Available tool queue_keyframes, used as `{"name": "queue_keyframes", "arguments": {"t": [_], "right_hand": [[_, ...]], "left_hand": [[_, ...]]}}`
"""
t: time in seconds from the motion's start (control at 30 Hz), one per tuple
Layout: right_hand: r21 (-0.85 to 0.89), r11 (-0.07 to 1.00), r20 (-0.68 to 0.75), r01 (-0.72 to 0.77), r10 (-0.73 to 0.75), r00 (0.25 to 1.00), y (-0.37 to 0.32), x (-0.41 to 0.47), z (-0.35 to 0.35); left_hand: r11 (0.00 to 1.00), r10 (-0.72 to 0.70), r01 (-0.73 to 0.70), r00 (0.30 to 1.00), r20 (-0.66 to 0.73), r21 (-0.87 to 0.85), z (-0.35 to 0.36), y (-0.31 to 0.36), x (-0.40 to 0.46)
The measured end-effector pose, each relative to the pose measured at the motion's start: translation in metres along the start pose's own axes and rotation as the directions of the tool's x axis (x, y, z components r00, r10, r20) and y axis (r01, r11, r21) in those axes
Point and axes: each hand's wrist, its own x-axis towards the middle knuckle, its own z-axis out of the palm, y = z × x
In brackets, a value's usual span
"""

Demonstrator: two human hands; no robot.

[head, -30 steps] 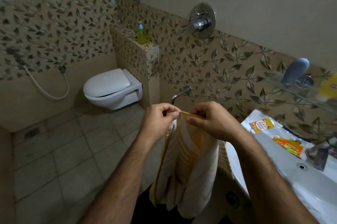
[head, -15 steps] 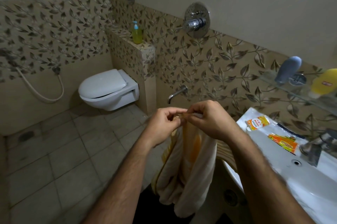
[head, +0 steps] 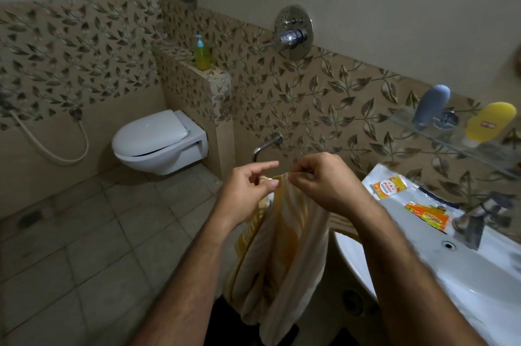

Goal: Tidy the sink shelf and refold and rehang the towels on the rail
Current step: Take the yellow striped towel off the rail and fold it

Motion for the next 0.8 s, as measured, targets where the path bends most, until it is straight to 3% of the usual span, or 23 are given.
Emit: {"name": "queue_keyframes", "arguments": {"t": [0.13, 0.3, 0.37, 0.43, 0.53, 0.6, 0.8], "right_hand": [[-0.002, 0.999, 0.012, 0.033, -0.033, 0.999, -0.002, 0.000, 0.004], [-0.011, 1.000, 0.032, -0.015, 0.015, 0.999, 0.002, -0.004, -0.003], [0.009, 1.000, 0.018, -0.030, 0.030, 0.999, 0.004, -0.006, -0.008], [0.032, 0.999, -0.012, -0.029, 0.029, 0.999, 0.004, -0.006, -0.011], [0.033, 0.999, -0.016, 0.001, -0.001, 1.000, 0.001, -0.005, -0.009], [0.022, 1.000, -0.001, 0.019, -0.019, 1.000, -0.001, -0.004, -0.006], [-0.004, 1.000, 0.025, -0.003, 0.003, 1.000, 0.001, -0.009, -0.010]], "left_hand": [[0.999, 0.029, -0.028, 0.997, 0.065, -0.016, 0.006, 0.006, 0.000], [0.985, -0.009, 0.042, 0.981, -0.195, 0.166, 0.002, 0.001, 0.007], [0.984, -0.021, 0.066, 0.965, -0.262, 0.165, -0.001, 0.000, 0.010], [0.993, -0.014, 0.040, 0.976, -0.218, 0.114, -0.001, 0.001, 0.009], [0.999, 0.022, -0.022, 1.000, -0.002, -0.025, 0.006, 0.008, 0.003], [0.998, 0.055, -0.056, 0.997, 0.061, -0.001, 0.011, 0.013, 0.000], [0.989, 0.012, 0.008, 0.991, -0.132, 0.150, 0.004, 0.012, 0.005]]}}
